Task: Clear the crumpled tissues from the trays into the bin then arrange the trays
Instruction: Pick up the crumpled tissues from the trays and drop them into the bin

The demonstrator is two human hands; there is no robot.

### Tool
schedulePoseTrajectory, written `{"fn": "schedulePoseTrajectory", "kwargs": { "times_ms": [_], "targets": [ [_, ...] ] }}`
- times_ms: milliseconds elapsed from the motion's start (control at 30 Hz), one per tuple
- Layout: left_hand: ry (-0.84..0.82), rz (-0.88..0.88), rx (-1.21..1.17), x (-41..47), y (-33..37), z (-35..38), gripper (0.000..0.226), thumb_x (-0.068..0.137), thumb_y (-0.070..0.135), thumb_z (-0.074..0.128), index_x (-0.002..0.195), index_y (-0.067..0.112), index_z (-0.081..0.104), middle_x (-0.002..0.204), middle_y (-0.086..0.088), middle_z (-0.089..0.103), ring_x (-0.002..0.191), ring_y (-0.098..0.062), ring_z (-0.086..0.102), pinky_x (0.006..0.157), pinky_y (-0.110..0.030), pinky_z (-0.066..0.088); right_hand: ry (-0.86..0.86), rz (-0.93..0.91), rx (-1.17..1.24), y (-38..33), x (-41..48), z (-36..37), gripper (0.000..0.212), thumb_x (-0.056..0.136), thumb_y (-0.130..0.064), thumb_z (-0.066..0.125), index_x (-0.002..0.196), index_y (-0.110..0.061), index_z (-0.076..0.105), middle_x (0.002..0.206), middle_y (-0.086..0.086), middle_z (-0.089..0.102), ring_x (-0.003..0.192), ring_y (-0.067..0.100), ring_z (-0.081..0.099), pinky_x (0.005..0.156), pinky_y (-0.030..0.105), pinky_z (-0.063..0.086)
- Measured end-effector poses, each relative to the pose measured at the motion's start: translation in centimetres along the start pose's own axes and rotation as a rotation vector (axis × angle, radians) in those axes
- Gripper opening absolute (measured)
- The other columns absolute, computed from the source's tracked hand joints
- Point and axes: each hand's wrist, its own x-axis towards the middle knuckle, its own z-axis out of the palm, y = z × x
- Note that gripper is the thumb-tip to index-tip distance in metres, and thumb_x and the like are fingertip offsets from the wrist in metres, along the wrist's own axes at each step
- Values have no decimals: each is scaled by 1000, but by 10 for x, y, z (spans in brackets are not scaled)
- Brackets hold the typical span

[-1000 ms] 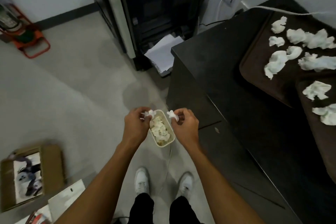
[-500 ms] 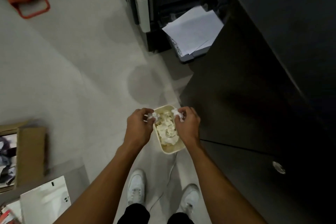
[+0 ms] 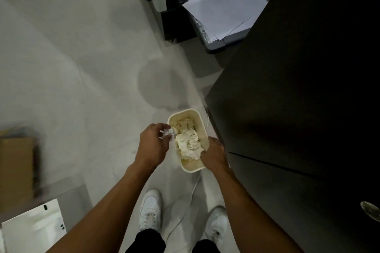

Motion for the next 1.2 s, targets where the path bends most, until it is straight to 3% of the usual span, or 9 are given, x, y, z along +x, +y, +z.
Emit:
{"fn": "schedulePoseTrajectory", "kwargs": {
  "times_ms": [133, 267, 367, 433, 500, 667, 933, 1200],
  "targets": [
    [-20, 24, -4, 11, 0, 23, 22, 90, 19, 74, 111, 14, 74, 108, -2, 68, 85, -11, 66, 72, -24, 55, -41, -23, -57, 17, 1, 7, 56, 85, -10, 56, 140, -13, 48, 140, 4, 49, 127, 29, 48, 101, 36, 48],
    [-76, 66, 29, 28, -4, 49, 30, 91, 18, 71, 121, 14, 71, 118, -5, 64, 98, -22, 67, 86, -42, 59, -52, -25, -56, 26, 6, 14, 56, 87, -10, 56, 143, -11, 46, 141, 6, 50, 128, 29, 49, 103, 35, 47],
    [-302, 80, 270, 37, -11, 64, 58, 94, 21, 70, 147, 12, 51, 150, -13, 49, 128, -35, 55, 110, -43, 45, -47, -24, -43, 29, 9, 15, 52, 87, -10, 56, 139, -12, 49, 138, 5, 52, 126, 29, 50, 100, 35, 48],
    [-415, 54, 392, 37, -13, 66, 73, 94, 18, 68, 158, 15, 33, 160, -15, 36, 138, -39, 46, 113, -41, 40, -50, -20, -31, 30, 9, 13, 51, 87, -9, 55, 137, -12, 50, 138, 5, 52, 127, 30, 51, 100, 35, 48],
    [-395, 38, 377, 31, -16, 62, 72, 93, 16, 66, 157, 13, 33, 154, -17, 44, 134, -39, 50, 109, -41, 43, -61, -12, -16, 30, 6, 10, 53, 87, -9, 55, 140, -11, 50, 140, 5, 52, 130, 30, 50, 102, 35, 47],
    [-324, 4, 344, 6, -8, 27, 42, 94, 19, 63, 135, 10, 60, 127, -15, 66, 114, -31, 64, 96, -36, 51, -73, -2, 30, 18, -22, -10, 59, 92, -11, 55, 150, -13, 44, 150, 6, 48, 138, 27, 45, 109, 32, 40],
    [-294, 36, 251, -45, 79, -44, 34, 95, 19, 62, 128, 13, 66, 121, -7, 71, 106, -24, 67, 95, -33, 52, 18, -46, 162, -34, -113, -79, 53, 91, -14, 58, 143, -15, 53, 142, 5, 56, 131, 28, 53, 100, 31, 46],
    [-287, 125, 186, -88, 191, -121, 34, 95, 24, 67, 128, 17, 66, 120, -2, 70, 101, -18, 67, 88, -30, 54, 166, -82, 307, -88, -221, -169, 57, 95, -22, 65, 149, -23, 48, 147, 4, 54, 133, 29, 52, 104, 39, 48]
  ]
}}
